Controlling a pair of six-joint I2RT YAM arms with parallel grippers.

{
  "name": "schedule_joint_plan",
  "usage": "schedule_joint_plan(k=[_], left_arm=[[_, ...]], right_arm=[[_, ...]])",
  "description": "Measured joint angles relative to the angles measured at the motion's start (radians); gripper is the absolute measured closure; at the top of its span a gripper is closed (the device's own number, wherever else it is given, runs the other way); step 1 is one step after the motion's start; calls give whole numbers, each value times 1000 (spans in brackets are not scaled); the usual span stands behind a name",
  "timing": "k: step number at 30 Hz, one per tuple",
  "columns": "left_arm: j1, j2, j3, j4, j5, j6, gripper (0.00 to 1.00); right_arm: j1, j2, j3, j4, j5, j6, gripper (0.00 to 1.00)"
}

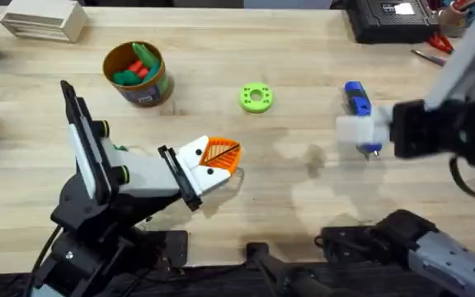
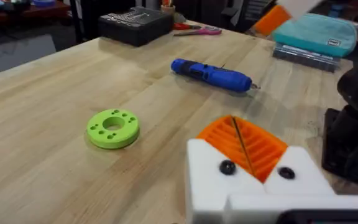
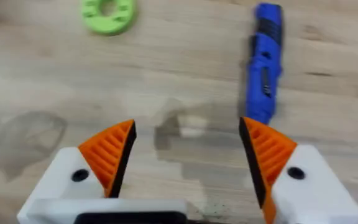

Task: Pick up the gripper from the table and insert it into the empty holder that is missing its gripper. Then pick up a screw, insert it into the mounting hole, and use the screwdriver to tighten it. Finally, clean up the table by picking up the vegetable and placing it into the bucket.

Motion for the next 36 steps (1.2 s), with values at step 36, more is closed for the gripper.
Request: schedule_joint_plan(k=[36], left_arm=[[0,0,0,0,-3,0,991]], right_arm=[[-630,903,1,579,-244,-611,320]])
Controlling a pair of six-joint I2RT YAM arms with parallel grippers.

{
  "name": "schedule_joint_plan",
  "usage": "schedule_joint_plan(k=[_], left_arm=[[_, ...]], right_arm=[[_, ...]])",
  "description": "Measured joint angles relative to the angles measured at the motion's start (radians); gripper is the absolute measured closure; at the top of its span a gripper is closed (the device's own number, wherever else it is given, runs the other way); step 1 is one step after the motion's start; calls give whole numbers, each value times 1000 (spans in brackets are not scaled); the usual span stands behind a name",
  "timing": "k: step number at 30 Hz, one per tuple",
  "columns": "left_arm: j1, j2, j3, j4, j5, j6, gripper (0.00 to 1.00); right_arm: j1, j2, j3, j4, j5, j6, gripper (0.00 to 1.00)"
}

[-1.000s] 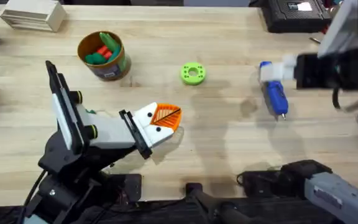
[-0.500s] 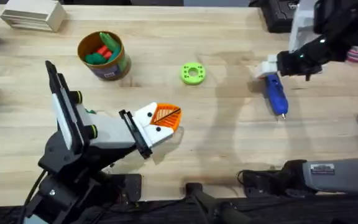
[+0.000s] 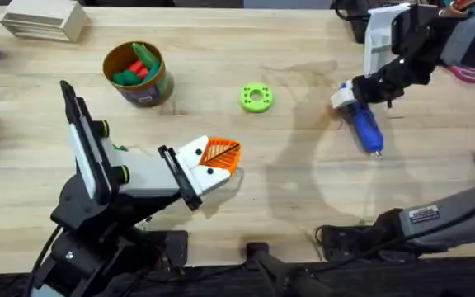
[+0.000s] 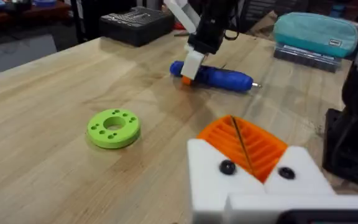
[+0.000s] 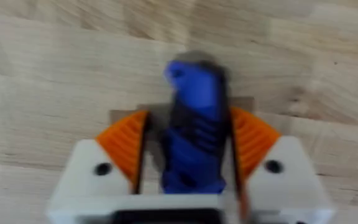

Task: Pick up the gripper from the table and insert it into the empty holder that is missing its gripper. Then pick up a screw, insert it into the mounting hole, and use the screwdriver to tighten it. Finally, clean up the table by picking up the vegetable and placing it into the bucket.

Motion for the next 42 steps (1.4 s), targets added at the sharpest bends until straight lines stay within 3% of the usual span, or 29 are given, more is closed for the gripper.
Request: schedule_joint_plan(k=[4,6,12,15,25,29,35,38,42], left_arm=[[0,0,0,0,0,0,991],[0,0,0,0,0,0,991],[0,0,0,0,0,0,991],[0,0,0,0,0,0,991],[0,0,0,0,0,0,991],[0,0,0,0,0,0,991],[0,0,0,0,0,0,991],[0,0,0,0,0,0,991],[0,0,0,0,0,0,991]], right_arm=[[1,6,2,11,7,-10,877],[1,9,8,7,19,-7,977],[12,2,57,-83,113,-8,972],[14,-59,103,-60,139,-7,972],[-4,-546,164,-17,165,42,972],[-15,-685,77,-16,175,79,972],[4,-873,-181,35,81,181,972],[60,-961,-268,129,-29,245,972],[180,-1020,-298,286,-167,349,972]])
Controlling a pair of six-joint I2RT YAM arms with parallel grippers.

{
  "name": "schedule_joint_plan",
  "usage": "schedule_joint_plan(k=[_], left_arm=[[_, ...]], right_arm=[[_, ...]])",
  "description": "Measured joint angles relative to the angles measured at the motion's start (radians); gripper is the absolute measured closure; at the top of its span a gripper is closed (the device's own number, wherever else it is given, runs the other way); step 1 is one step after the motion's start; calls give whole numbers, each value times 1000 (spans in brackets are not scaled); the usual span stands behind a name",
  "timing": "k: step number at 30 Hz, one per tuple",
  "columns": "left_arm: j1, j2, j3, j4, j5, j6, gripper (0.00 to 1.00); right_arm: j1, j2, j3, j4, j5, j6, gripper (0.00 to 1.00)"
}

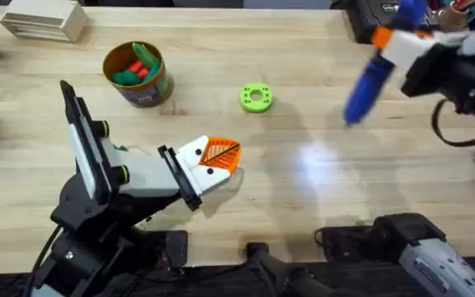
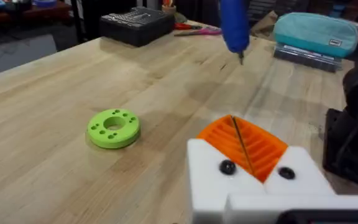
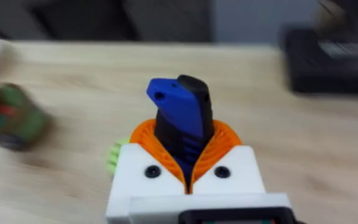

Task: Pick up the gripper from the table and insert it into the empty holder that is missing its gripper. Then pick up a screw, insert it into the mounting hole, and use the screwdriver to tighten it. Finally, clean up the table by picking up the vegetable and placing it into the bucket.

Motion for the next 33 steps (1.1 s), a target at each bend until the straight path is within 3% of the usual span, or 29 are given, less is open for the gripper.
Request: schedule_joint_plan(k=[5,6,15,22,33], left_arm=[[0,0,0,0,0,0,991],[0,0,0,0,0,0,991],[0,0,0,0,-20,0,991],[0,0,0,0,-23,0,991],[0,0,0,0,-23,0,991]], right_arm=[[222,18,0,213,-121,85,972],[353,57,0,334,-155,104,972],[648,220,-1,666,-188,123,972],[762,329,-2,846,-194,124,972],[793,382,-4,896,-206,124,972]])
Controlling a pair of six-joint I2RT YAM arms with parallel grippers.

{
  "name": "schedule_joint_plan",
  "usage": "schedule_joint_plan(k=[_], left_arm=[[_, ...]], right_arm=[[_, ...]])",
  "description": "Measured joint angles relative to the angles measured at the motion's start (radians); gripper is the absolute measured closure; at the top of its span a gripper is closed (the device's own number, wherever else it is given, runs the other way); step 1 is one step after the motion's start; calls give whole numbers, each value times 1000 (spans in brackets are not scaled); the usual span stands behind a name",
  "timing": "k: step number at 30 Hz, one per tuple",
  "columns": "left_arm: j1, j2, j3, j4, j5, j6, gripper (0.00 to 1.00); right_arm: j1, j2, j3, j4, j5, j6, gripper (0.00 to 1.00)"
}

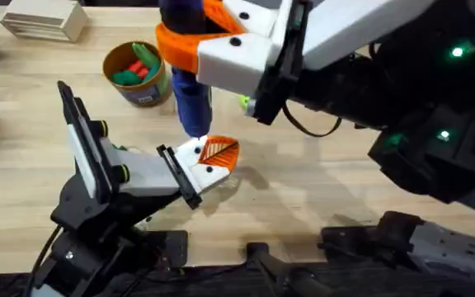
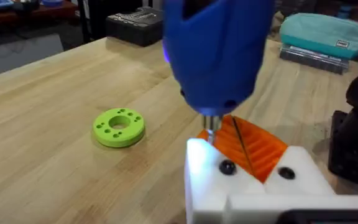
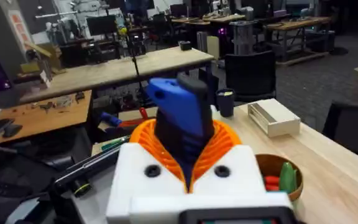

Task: Pick up the gripper from the table and insert it into the empty holder that is missing its gripper. Then pick up a screw, insert it into the mounting hole, and use the screwdriver to tighten it. Finally, clean up the table by picking up the vegetable and placing it into the bucket.

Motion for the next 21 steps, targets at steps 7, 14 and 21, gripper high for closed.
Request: schedule_joint_plan(k=[7,14,21], left_arm=[[0,0,0,0,0,0,991],[0,0,0,0,0,0,991],[0,0,0,-2,-4,-1,991]], right_arm=[[23,0,0,-3,-1,0,972],[31,0,0,-23,-3,0,972],[32,34,0,-3,-3,10,972]])
